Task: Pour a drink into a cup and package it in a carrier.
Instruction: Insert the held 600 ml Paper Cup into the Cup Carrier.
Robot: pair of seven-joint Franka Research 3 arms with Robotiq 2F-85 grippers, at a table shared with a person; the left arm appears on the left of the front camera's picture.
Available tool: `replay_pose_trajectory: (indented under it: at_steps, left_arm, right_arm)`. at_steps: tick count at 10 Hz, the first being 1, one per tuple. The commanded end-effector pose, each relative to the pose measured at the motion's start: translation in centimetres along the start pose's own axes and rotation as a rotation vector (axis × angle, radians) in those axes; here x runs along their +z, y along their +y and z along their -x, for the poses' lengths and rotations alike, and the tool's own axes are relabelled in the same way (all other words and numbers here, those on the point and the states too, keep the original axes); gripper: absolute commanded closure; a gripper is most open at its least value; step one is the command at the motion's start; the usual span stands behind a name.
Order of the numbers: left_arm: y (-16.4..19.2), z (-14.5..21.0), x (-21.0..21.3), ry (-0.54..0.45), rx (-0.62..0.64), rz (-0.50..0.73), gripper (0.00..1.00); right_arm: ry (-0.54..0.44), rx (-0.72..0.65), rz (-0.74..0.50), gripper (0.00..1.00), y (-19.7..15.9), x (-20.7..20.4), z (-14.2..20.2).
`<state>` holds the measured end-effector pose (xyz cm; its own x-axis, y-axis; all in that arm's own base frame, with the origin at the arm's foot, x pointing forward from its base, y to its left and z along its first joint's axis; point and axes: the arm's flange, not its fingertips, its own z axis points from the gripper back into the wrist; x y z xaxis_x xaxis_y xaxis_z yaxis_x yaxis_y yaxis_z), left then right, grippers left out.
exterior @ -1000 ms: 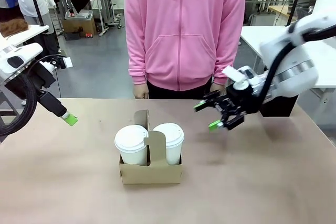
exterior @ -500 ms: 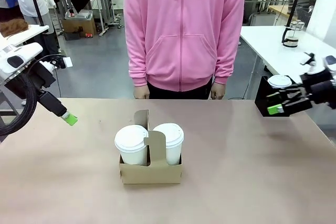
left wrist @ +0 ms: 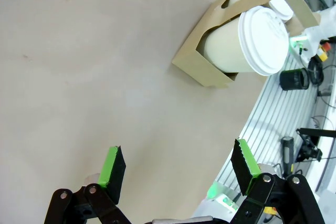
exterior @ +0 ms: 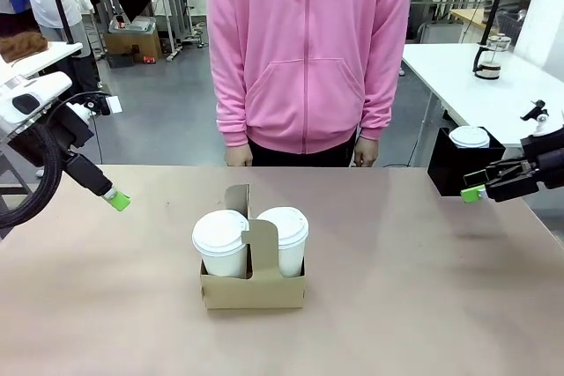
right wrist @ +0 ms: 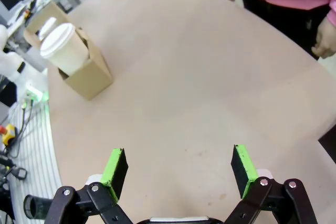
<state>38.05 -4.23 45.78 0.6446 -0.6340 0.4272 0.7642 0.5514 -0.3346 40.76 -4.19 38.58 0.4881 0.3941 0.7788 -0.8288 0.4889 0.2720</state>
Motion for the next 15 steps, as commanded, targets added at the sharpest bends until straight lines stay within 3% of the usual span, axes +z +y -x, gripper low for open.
replay_pose_trajectory:
  at_steps: [1, 15]
  left_arm:
    - [-0.10, -0.16, 0.05, -0.002, 0.016, 0.004, 0.00]
    - [-0.10, -0.16, 0.05, -0.002, 0.016, 0.004, 0.00]
  right_arm:
    - [0.001, 0.005, 0.006, 0.00, -0.31, 0.15, -0.27]
    - [0.001, 0.005, 0.006, 0.00, -0.31, 0.15, -0.27]
